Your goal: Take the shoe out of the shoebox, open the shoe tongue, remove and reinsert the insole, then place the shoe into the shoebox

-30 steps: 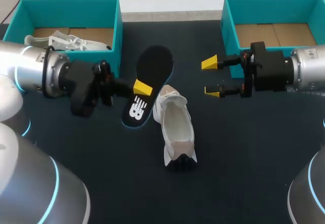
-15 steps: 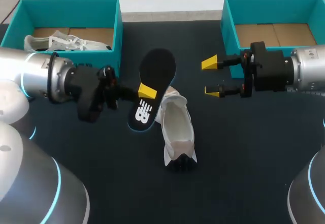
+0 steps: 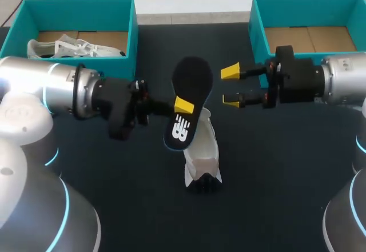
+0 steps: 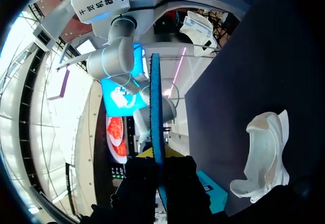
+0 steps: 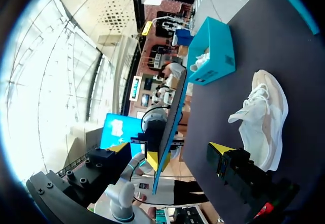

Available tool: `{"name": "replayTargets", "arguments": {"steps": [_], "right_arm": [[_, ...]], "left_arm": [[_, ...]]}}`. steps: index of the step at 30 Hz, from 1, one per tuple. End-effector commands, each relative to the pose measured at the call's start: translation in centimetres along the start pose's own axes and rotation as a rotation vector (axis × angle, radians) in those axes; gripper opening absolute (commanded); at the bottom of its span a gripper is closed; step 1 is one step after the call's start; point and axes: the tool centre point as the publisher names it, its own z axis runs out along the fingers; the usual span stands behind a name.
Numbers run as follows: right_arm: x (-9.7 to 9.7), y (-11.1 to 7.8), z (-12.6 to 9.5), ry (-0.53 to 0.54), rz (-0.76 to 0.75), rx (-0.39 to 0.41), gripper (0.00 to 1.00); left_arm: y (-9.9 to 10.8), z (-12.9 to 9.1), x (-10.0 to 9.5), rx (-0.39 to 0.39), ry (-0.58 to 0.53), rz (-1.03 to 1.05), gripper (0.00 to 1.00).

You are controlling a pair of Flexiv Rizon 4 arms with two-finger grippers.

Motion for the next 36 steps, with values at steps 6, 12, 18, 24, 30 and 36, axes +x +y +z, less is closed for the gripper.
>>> {"name": "replayTargets", "arguments": {"steps": [6, 12, 18, 24, 30, 36], "right_arm": [[-0.2, -0.2, 2.2, 0.024, -0.007, 0.023, 1.00], [-0.5, -0.2, 2.8, 0.029, 0.003, 0.021, 1.00], [0.2, 0.5, 3.4, 0.032, 0.004, 0.032, 0.55], [0.5, 0.8, 4.3, 0.037, 0.004, 0.070, 0.48], [0.5, 0.5, 5.0, 0.042, 0.013, 0.088, 0.43], [0.5, 0.3, 5.1, 0.046, 0.017, 0.097, 0.37]], "left_arm": [[0.2, -0.1, -0.2, -0.002, 0.020, 0.004, 0.00], [0.2, 0.4, -0.3, -0.031, 0.021, 0.030, 0.00], [0.1, 0.7, 0.3, -0.048, 0.006, 0.035, 0.00], [0.3, 1.1, 0.6, -0.068, -0.026, 0.037, 0.00], [0.9, 1.4, 0.6, -0.097, -0.035, 0.052, 0.00], [1.5, 1.5, 0.5, -0.108, -0.044, 0.056, 0.00]]}}
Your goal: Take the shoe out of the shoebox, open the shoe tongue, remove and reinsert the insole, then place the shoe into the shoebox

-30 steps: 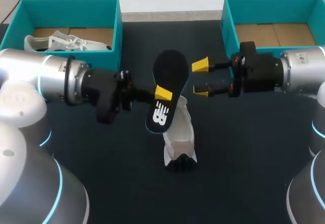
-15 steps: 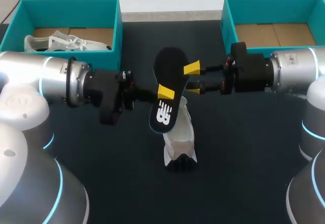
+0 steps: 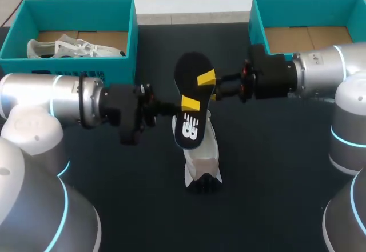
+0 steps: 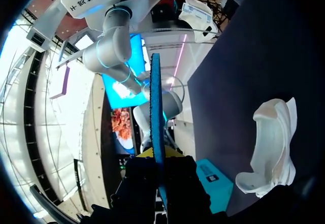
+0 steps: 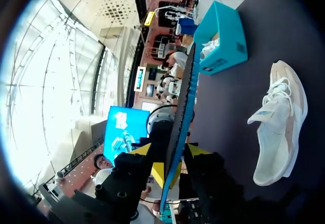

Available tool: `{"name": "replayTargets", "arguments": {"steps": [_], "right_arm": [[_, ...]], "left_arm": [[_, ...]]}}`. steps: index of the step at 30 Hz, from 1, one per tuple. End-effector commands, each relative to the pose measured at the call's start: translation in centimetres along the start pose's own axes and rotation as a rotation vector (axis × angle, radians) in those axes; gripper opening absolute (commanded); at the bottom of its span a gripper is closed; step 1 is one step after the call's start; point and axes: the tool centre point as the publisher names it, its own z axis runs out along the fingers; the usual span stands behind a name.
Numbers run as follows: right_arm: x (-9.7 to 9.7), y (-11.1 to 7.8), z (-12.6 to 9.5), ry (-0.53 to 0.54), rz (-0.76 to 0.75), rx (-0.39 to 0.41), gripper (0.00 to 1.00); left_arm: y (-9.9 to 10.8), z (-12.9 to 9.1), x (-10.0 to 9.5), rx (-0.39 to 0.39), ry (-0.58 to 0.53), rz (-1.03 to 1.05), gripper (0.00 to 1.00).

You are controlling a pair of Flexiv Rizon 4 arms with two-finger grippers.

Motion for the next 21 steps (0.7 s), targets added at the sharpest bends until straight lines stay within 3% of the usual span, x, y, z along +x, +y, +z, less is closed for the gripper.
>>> {"name": "replayTargets", "arguments": {"steps": [1, 10, 12, 17, 18, 20, 21], "right_arm": [[-0.13, 0.14, 0.41, 0.002, 0.002, 0.002, 0.36], [-0.26, 0.21, 0.68, 0.013, 0.010, 0.001, 0.11], [-0.27, 0.21, 0.73, 0.016, 0.011, 0.004, 0.00], [-0.46, 0.47, 0.77, 0.017, 0.013, 0.010, 0.00], [-0.61, 0.60, 0.68, 0.016, 0.016, 0.010, 0.00], [-0.75, 0.72, 0.58, 0.017, 0.020, 0.007, 0.00], [-0.89, 0.83, 0.46, 0.015, 0.025, 0.004, 0.00]], "left_arm": [[0.24, 0.51, 0.12, 0.001, -0.004, 0.002, 0.00], [0.77, 0.76, 0.33, 0.003, -0.018, -0.006, 0.00], [0.86, 0.77, 0.28, 0.002, -0.019, -0.006, 0.00], [0.67, 0.79, 0.10, 0.005, -0.018, -0.016, 0.00], [0.50, 0.74, 0.02, 0.007, -0.014, -0.020, 0.04], [0.32, 0.63, -0.03, 0.009, -0.010, -0.026, 0.39], [0.17, 0.47, -0.05, 0.007, -0.008, -0.032, 1.00]]}}
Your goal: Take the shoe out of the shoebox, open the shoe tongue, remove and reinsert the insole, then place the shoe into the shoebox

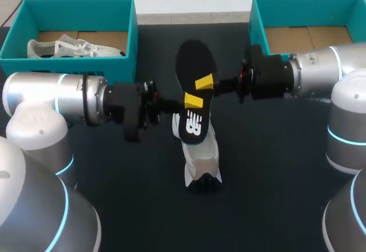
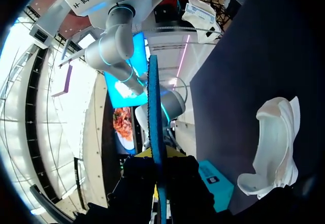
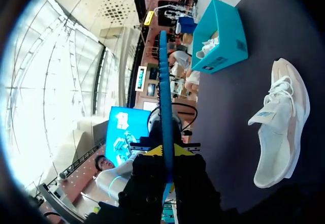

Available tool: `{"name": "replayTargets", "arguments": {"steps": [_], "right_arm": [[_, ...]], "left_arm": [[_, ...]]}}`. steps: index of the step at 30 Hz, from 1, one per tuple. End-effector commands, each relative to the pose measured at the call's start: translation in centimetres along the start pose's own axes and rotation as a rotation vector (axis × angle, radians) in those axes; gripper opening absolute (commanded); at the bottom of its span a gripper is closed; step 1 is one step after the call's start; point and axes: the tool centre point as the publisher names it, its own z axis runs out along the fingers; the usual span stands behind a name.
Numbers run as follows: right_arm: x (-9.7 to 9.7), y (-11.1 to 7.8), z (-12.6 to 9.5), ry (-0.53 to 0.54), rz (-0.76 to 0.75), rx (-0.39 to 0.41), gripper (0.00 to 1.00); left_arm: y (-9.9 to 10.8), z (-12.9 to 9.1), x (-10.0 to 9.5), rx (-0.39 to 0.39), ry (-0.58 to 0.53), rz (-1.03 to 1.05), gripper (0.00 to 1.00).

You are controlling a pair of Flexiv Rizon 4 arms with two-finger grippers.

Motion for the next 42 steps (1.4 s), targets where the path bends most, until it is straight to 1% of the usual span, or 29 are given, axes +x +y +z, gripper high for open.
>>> {"name": "replayTargets", "arguments": {"steps": [1, 8, 14, 16, 18, 21, 25, 27, 28, 29, 33, 37, 39, 41, 42], "right_arm": [[-0.5, 0.5, 0.0, 0.001, 0.007, -0.003, 0.00], [-1.4, 1.1, -0.6, -0.008, 0.026, -0.016, 0.00], [-2.0, 1.5, -1.1, -0.018, 0.034, -0.024, 0.00], [-2.1, 1.5, -1.2, -0.020, 0.035, -0.024, 0.00], [-2.4, 1.4, -1.2, -0.024, 0.040, -0.022, 0.00], [-2.7, 1.1, -1.2, -0.028, 0.044, -0.019, 0.00], [-3.0, 0.9, -1.1, -0.034, 0.050, -0.013, 0.00], [-3.0, 0.8, -1.0, -0.035, 0.050, -0.010, 0.00], [-3.1, 0.7, -1.0, -0.037, 0.050, -0.009, 0.00], [-3.1, 0.7, -1.0, -0.037, 0.051, -0.007, 0.00], [-3.3, 0.6, -0.9, -0.036, 0.053, -0.001, 0.00], [-3.5, 0.5, -0.9, -0.033, 0.057, -0.003, 0.00], [-3.5, 0.5, -0.8, -0.033, 0.058, -0.002, 0.00], [-3.6, 0.5, -0.8, -0.034, 0.058, -0.002, 0.00], [-3.6, 0.5, -0.8, -0.035, 0.057, -0.001, 0.00]], "left_arm": [[-0.5, -0.2, -0.2, -0.006, 0.009, -0.012, 1.00], [-1.3, -1.7, -0.1, -0.018, 0.058, -0.051, 1.00], [-1.7, -3.9, -0.3, -0.059, 0.105, -0.103, 1.00], [-1.6, -4.5, -0.5, -0.071, 0.106, -0.111, 1.00], [-1.2, -5.1, -0.9, -0.083, 0.131, -0.135, 1.00], [-0.5, -5.4, -1.3, -0.069, 0.172, -0.185, 1.00], [0.5, -5.3, -1.6, -0.017, 0.244, -0.296, 1.00], [0.7, -5.2, -1.8, -0.004, 0.263, -0.334, 1.00], [0.9, -5.0, -1.9, -0.017, 0.284, -0.349, 1.00], [1.0, -4.9, -2.1, -0.009, 0.291, -0.364, 1.00], [1.4, -3.8, -2.3, 0.007, 0.392, -0.454, 1.00], [1.9, -3.1, -2.4, -0.017, 0.495, -0.559, 1.00], [2.1, -3.0, -2.5, -0.019, 0.519, -0.595, 1.00], [2.3, -2.8, -2.6, -0.031, 0.601, -0.617, 1.00], [2.4, -2.8, -2.7, -0.050, 0.651, -0.621, 1.00]]}}
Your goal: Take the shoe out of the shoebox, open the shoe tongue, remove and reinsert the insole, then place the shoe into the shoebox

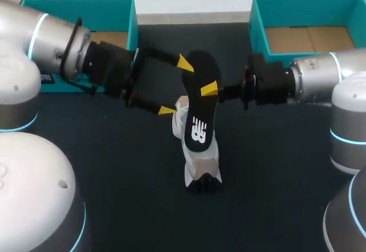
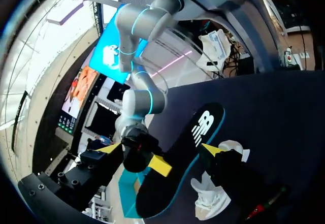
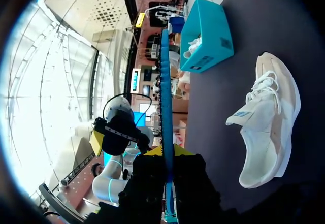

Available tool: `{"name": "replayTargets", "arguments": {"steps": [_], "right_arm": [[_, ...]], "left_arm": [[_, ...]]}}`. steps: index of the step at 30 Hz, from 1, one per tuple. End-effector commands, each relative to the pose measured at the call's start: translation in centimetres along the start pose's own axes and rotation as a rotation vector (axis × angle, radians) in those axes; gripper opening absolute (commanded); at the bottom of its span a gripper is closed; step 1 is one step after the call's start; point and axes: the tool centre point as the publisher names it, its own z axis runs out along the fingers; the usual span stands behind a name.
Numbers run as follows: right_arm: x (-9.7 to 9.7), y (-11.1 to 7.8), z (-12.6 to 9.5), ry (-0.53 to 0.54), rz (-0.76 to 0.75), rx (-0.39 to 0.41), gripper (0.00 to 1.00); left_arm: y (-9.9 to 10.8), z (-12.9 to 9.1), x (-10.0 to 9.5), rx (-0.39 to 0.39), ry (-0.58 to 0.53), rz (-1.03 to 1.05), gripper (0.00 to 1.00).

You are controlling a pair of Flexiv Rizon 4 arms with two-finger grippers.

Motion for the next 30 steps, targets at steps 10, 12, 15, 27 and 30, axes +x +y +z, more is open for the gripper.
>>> {"name": "replayTargets", "arguments": {"steps": [10, 12, 15, 27, 30], "right_arm": [[-0.5, -0.1, 0.1, -0.005, -0.002, 0.007, 0.00], [-0.5, -0.1, 0.1, -0.005, -0.004, 0.010, 0.00], [-0.5, -0.1, 0.1, -0.006, -0.006, 0.012, 0.00], [-0.8, -0.6, 0.1, 0.012, -0.006, 0.001, 0.00], [-0.8, -0.6, 0.1, 0.016, -0.009, -0.002, 0.00]], "left_arm": [[-0.2, -0.2, -2.9, -0.111, 0.526, 0.050, 1.00], [0.2, -0.2, -3.3, -0.082, 0.662, 0.097, 1.00], [0.7, -0.3, -3.5, -0.091, 0.758, 0.119, 1.00], [1.1, 1.6, -3.8, -0.124, 1.147, 0.268, 1.00], [1.4, 1.8, -3.9, -0.154, 1.211, 0.277, 1.00]]}}
